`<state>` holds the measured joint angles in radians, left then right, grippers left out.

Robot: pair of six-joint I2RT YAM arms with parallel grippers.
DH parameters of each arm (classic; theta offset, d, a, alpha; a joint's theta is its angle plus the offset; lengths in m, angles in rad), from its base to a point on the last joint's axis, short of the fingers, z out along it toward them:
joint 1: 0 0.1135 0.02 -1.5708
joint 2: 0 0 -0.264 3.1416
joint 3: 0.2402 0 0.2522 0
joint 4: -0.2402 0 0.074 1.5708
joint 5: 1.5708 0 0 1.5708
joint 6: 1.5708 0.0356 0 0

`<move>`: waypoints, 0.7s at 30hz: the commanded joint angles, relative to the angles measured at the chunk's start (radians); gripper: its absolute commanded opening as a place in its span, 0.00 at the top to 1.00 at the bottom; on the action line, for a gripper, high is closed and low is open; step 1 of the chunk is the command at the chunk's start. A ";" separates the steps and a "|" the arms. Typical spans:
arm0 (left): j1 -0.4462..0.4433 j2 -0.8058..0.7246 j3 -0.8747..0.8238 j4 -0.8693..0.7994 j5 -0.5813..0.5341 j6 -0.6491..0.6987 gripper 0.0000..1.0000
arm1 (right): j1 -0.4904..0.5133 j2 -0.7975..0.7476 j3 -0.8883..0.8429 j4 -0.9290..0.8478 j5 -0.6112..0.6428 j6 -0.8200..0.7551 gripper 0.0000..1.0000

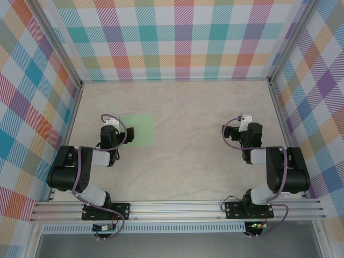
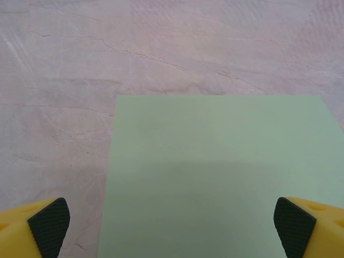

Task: Fold a paper plane with a square sheet of paper (pick it up from the middle)
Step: Move the square sheet of paper to the center of the table.

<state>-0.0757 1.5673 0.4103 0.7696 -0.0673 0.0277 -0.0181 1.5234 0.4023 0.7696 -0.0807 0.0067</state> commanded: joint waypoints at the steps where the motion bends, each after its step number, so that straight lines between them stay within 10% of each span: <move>1: 0.009 -0.006 0.021 0.015 0.016 0.014 0.00 | 0.000 0.003 0.020 0.022 -0.021 0.000 0.00; 11: -0.001 -0.095 -0.075 0.112 0.034 0.032 0.00 | 0.005 -0.009 0.015 0.018 -0.028 -0.009 0.00; 21: 0.010 -0.524 0.156 -0.586 -0.049 -0.232 0.00 | 0.015 -0.332 0.171 -0.573 -0.038 0.176 0.00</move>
<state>-0.0757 1.0981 0.4675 0.4324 -0.0616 -0.0742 -0.0055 1.2877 0.5323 0.4026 -0.0952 0.0807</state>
